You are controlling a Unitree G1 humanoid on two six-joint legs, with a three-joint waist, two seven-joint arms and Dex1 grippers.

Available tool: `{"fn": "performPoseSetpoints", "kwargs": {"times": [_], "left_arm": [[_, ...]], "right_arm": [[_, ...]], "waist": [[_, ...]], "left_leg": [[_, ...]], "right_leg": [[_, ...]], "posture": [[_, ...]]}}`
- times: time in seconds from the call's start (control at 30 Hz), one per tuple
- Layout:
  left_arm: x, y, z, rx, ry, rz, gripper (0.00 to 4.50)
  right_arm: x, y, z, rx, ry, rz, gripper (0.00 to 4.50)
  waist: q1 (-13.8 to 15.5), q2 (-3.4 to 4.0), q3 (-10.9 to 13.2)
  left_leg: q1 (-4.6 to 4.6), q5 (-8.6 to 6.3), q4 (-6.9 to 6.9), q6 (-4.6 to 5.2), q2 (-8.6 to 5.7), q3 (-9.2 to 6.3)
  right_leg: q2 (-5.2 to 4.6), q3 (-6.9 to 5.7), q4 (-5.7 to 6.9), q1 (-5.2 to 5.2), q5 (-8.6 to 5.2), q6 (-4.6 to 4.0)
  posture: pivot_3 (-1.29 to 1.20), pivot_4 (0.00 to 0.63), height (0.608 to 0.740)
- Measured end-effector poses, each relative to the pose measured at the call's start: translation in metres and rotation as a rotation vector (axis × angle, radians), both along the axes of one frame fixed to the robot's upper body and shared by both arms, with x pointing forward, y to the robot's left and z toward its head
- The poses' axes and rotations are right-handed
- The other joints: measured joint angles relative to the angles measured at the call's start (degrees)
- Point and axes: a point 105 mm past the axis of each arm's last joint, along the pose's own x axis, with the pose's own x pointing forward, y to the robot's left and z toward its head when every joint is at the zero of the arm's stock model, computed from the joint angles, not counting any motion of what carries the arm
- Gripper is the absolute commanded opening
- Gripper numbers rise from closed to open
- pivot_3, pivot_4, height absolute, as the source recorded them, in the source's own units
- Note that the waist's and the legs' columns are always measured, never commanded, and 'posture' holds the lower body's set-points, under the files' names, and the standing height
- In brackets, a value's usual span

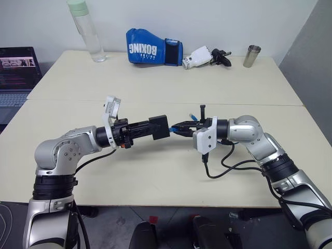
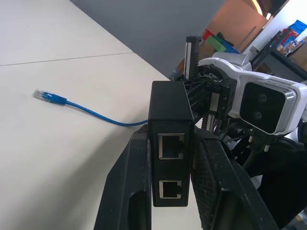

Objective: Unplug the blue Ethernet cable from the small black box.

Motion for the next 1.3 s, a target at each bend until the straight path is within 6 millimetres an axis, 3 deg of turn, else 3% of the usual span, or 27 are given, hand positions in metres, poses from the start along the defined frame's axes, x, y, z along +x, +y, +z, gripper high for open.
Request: {"fn": "performPoseSetpoints", "kwargs": {"times": [0.27, 0.47, 0.67, 0.87, 1.3], "left_arm": [[0.008, 0.000, 0.003, 0.024, -0.031, 0.019, 0.76], [0.011, -0.003, 0.007, 0.090, -0.103, -0.025, 0.76], [0.006, -0.005, 0.019, 0.131, -0.183, -0.115, 0.76], [0.004, -0.011, 0.033, 0.148, -0.251, -0.165, 0.76], [-0.002, -0.013, 0.033, 0.199, -0.286, -0.211, 0.76]], "right_arm": [[-0.008, -0.001, 0.003, -0.052, -0.011, 0.034, 2.29], [-0.023, -0.005, 0.020, -0.066, 0.167, 0.018, 2.33], [-0.018, -0.011, 0.043, 0.102, 0.682, -0.114, 2.33], [-0.020, -0.007, 0.050, 0.128, 1.002, -0.174, 2.33], [-0.013, -0.002, 0.045, 0.088, 1.205, -0.212, 2.33]], "waist": [[0.13, 0.00, 0.00], [0.16, 0.01, 0.00], [0.19, 0.01, 0.01], [0.12, 0.01, 0.01], [0.14, 0.01, 0.01]], "left_leg": [[-0.01, 0.00, 0.00, 0.00, -0.01, 0.00], [0.01, 0.00, -0.01, 0.00, 0.01, -0.01], [-0.01, -0.06, 0.00, 0.11, 0.00, 0.01], [-0.05, -0.13, -0.04, 0.24, 0.00, 0.00], [-0.11, -0.15, -0.06, 0.26, 0.00, -0.01]], "right_leg": [[0.00, -0.01, -0.01, 0.00, 0.00, 0.00], [0.01, -0.01, 0.00, 0.00, 0.00, -0.01], [0.01, -0.03, 0.02, -0.02, -0.02, -0.04], [0.05, -0.04, -0.02, -0.07, -0.05, -0.07], [0.07, -0.05, -0.02, -0.14, -0.05, -0.07]], "posture": [[0.00, 0.150, 0.740], [0.00, 0.150, 0.740], [0.00, 0.150, 0.740], [0.00, 0.150, 0.740], [0.00, 0.150, 0.740]]}}
